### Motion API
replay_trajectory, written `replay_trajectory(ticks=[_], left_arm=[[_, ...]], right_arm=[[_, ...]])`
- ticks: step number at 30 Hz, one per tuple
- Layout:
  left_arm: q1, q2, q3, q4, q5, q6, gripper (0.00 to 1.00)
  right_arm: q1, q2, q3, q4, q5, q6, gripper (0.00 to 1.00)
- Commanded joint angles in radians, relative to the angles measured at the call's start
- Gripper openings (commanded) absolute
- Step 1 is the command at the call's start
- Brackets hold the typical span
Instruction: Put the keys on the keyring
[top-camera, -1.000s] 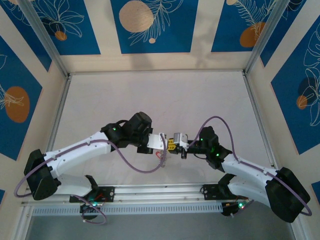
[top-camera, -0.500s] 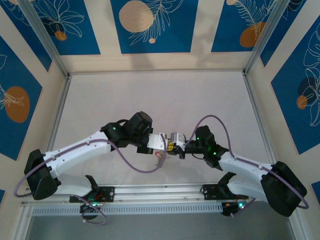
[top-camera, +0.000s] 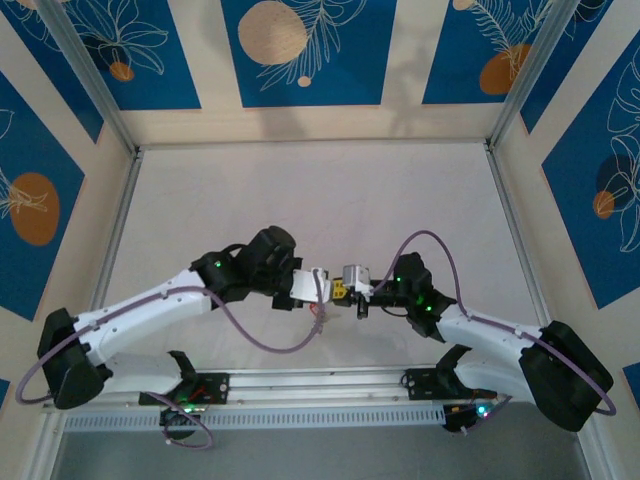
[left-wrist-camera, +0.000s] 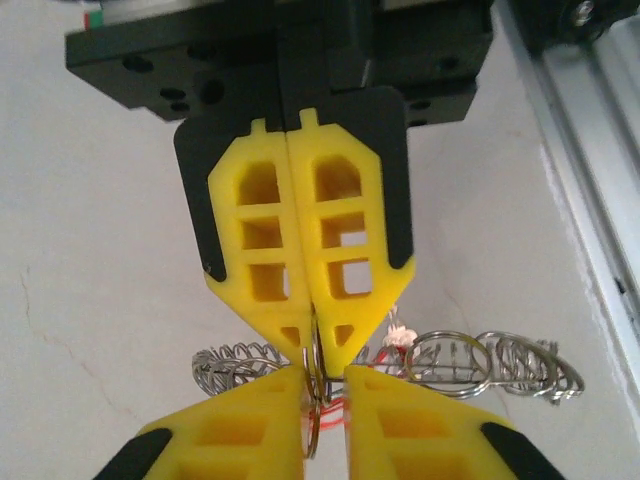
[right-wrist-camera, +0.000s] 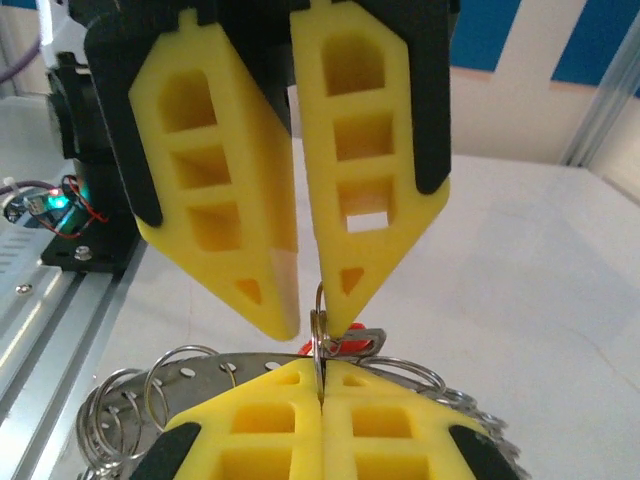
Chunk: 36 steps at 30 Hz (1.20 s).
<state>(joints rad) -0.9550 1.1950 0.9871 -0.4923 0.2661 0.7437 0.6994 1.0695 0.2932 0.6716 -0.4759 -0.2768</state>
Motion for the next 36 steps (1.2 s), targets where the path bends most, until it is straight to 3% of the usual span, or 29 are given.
replay_trajectory(ticks=[1,11,17,21,27,32,34,36], left_arm=[[0.016,-0.053,-0.043,0.076,0.115,-0.019,0.18],[0.025,-0.064,-0.082,0.159,0.129,-0.081,0.19],[0.028,-0.078,-0.094,0.157,0.080,-0.082,0.10],[0.028,-0.082,-0.093,0.131,0.034,-0.061,0.15],[0.028,-0.079,-0.088,0.114,0.115,-0.041,0.15],[0.028,-0.076,-0.091,0.146,0.123,-0.061,0.10],[0.028,-0.078,-0.088,0.157,0.125,-0.070,0.10],[0.028,-0.078,-0.087,0.164,0.134,-0.074,0.18]], right_arm=[[0.004,-0.030,-0.023,0.133,-0.056,0.011,0.00],[0.005,-0.060,-0.045,0.215,-0.073,0.025,0.00],[0.000,-0.086,-0.073,0.247,-0.052,0.035,0.00],[-0.011,-0.112,-0.085,0.239,-0.051,0.042,0.00],[-0.015,-0.121,-0.085,0.242,-0.055,0.044,0.00],[-0.015,-0.108,-0.077,0.249,-0.063,0.044,0.00],[-0.015,-0.103,-0.076,0.239,-0.060,0.044,0.00],[-0.015,-0.099,-0.076,0.240,-0.060,0.046,0.00]])
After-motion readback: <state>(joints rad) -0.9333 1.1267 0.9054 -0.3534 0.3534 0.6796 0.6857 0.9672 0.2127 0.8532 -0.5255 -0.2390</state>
